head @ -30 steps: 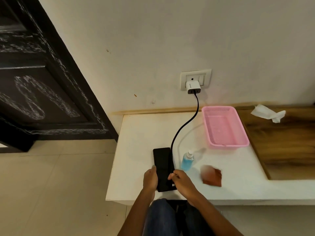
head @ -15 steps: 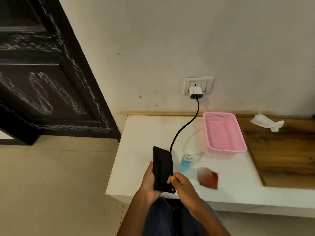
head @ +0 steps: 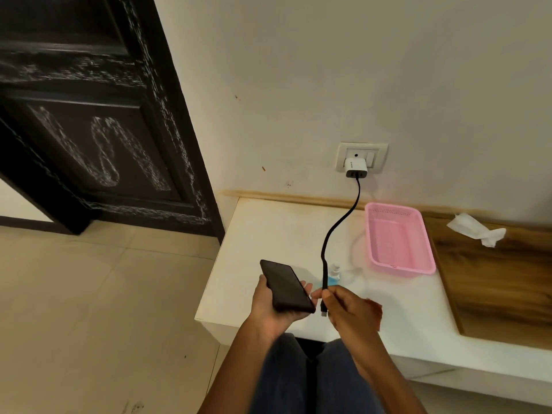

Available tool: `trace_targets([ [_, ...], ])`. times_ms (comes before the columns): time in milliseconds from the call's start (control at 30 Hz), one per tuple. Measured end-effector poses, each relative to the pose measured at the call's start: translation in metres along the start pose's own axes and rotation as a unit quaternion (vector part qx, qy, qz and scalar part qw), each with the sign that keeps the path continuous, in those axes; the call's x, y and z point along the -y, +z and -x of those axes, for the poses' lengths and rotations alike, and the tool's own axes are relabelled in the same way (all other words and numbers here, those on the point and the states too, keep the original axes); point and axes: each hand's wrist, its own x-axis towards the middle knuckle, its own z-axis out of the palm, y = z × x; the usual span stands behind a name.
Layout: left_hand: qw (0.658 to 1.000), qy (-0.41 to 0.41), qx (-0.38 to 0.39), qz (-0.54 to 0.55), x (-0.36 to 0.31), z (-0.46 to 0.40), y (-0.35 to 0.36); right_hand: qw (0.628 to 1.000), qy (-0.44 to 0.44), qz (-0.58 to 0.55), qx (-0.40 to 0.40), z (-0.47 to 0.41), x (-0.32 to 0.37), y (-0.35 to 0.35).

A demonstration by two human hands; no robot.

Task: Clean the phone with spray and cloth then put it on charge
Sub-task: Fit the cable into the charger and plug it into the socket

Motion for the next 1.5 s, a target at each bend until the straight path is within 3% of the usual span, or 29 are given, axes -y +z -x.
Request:
trace_targets([
  [300,0.998,0.004,-0.036,-0.044,-0.001,0.012,0.018,0.998,-0.038,-0.054,0.013,0.012,0.017,-0.007],
  [533,0.997,-0.045,-0.061,0.015,0.001,0.017,0.027,0.995,-0.093,-0.006,-0.022,0.014,0.013,-0.005],
  [833,0.996,-0.055,-0.072,0.006,0.004,0.026,0.036,0.986,-0.143,0.033,-0.080,0.018,0.009,0.001],
  [1033,0.994,-0.051,-0.097,0.013,0.006,0.030,0.038,0.964,-0.202,0.139,-0.101,0.019,0.009,0.001],
  [1500,0.991,-0.077,-0.104,0.018,0.004,0.020,0.036,0.967,-0.171,0.176,-0.069,0.015,0.009,-0.003],
])
